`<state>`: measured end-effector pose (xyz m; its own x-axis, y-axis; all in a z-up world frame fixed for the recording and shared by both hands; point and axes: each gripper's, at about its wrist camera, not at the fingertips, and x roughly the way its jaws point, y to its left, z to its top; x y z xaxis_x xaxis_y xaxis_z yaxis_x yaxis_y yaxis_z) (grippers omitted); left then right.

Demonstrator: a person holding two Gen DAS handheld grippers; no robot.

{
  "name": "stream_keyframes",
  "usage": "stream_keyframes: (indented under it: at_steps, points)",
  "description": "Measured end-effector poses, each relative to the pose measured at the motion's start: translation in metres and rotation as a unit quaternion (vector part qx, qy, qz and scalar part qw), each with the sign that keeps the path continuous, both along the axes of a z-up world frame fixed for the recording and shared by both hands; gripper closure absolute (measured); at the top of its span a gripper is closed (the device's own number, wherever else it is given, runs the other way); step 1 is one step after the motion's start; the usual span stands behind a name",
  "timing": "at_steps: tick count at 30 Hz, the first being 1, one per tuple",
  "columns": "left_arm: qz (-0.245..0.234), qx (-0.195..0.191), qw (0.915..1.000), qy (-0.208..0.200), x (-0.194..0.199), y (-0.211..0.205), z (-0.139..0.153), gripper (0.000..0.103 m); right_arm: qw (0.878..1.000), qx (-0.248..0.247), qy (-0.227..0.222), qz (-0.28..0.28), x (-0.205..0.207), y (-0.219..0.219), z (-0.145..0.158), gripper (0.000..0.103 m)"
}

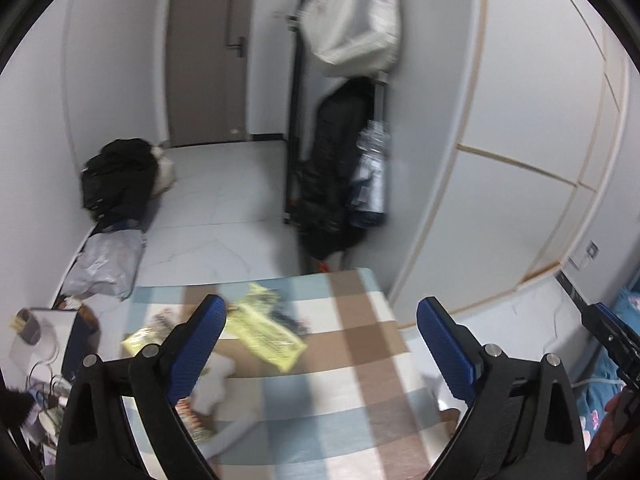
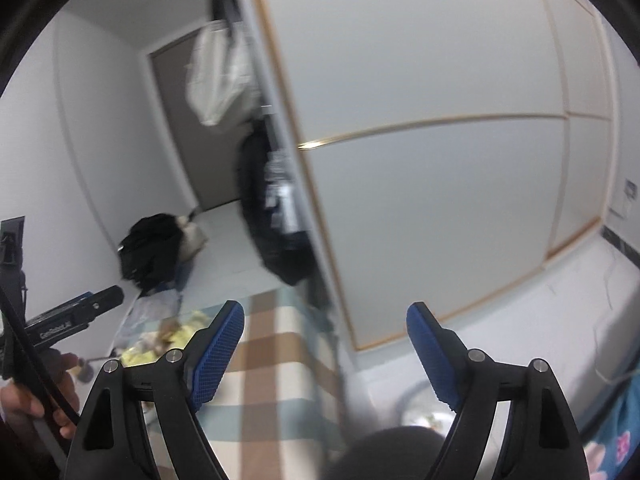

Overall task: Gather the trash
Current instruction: 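Move both open tools back over the checked table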

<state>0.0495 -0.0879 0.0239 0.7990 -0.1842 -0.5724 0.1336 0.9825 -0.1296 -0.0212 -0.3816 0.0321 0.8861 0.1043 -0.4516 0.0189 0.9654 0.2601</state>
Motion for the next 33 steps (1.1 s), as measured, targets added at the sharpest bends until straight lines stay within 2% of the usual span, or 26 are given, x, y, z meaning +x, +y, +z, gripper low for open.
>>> stream_keyframes:
  at_steps: [5,13,20,25,28,33]
  points:
    - [0.053,-0.009,0.9985,-0.007,0.001,0.043,-0.007,0.008,0.998,-0.015,-0.012,0.054,0.009,0.054,0.008,0.019]
    - [0.118,-0.022,0.9928,-0.003,-0.004,0.105,-0.037,0.007,0.991,-0.028,-0.017,0.133,0.024,0.133,-0.011,0.014]
    - [0.174,-0.046,0.9835,0.015,-0.008,0.156,-0.071,0.007,0.980,-0.041,0.024,0.191,0.047,0.193,-0.044,0.014]
    - [0.195,-0.056,0.9791,0.020,-0.009,0.182,-0.092,0.006,0.971,-0.062,0.057,0.224,0.063,0.227,-0.068,0.011]
    - [0.206,-0.068,0.9752,0.044,-0.006,0.198,-0.105,0.006,0.966,-0.073,0.076,0.236,0.071,0.241,-0.082,0.011]
    - [0.225,-0.087,0.9698,0.037,-0.007,0.219,-0.101,0.006,0.957,-0.075,0.107,0.259,0.087,0.268,-0.102,0.012]
